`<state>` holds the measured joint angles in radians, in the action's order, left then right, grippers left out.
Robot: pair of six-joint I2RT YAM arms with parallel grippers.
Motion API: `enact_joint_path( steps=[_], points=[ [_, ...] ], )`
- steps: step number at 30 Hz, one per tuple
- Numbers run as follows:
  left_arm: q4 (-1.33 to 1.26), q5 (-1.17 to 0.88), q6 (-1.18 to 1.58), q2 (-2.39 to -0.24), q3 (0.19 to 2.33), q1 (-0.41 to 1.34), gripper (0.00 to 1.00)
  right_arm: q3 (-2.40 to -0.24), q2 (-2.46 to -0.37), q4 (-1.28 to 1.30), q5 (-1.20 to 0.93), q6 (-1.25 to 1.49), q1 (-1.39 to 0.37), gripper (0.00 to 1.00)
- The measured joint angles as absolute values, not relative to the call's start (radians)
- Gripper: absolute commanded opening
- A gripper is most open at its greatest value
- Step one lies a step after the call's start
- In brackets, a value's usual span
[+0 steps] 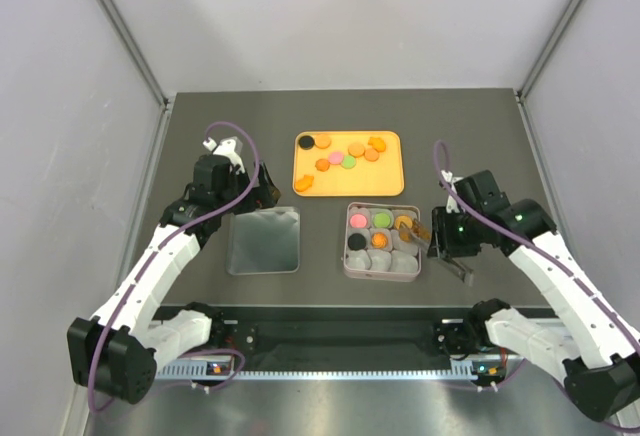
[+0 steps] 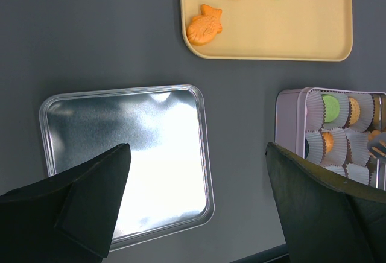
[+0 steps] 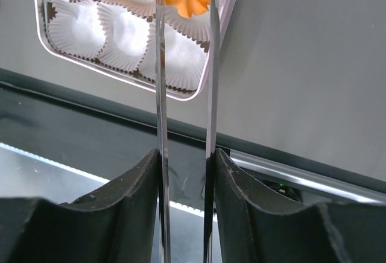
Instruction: Pack the cookies
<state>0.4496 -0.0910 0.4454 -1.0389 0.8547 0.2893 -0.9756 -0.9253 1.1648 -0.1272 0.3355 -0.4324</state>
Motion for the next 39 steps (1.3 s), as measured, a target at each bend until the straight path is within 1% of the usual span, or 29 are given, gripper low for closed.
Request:
enact_joint_path(
  steps=[14, 19, 21, 26, 33, 35, 39],
  points=[
    [0.450, -0.094, 0.445, -1.038, 0.855, 0.289, 0.98, -0.961, -0.889, 1.169, -0.126, 0.383, -0.477, 0.39],
    [0.450, -0.094, 0.445, -1.037, 0.855, 0.289, 0.98, -0.942, -0.889, 1.171, -0.124, 0.390, -0.482, 0.42],
    [0.450, -0.094, 0.446, -1.037, 0.855, 0.289, 0.98, -0.942, -0.889, 1.169, -0.123, 0.390, -0.484, 0.45],
    [0.450, -0.094, 0.445, -1.037, 0.855, 0.289, 0.98, -0.942, -0.889, 1.169, -0.120, 0.390, -0.486, 0.46],
    [0.450, -0.094, 0.445, -1.037, 0.855, 0.289, 0.98, -0.942, -0.890, 1.168, -0.118, 0.390, -0.489, 0.45],
    [0.450, -0.094, 0.446, -1.037, 0.855, 0.289, 0.98, -0.946, -0.891, 1.168, -0.118, 0.390, -0.489, 0.44],
    [0.450, -0.094, 0.445, -1.037, 0.855, 0.289, 0.98, -0.994, -0.908, 1.176, -0.116, 0.389, -0.489, 0.43]
  ],
)
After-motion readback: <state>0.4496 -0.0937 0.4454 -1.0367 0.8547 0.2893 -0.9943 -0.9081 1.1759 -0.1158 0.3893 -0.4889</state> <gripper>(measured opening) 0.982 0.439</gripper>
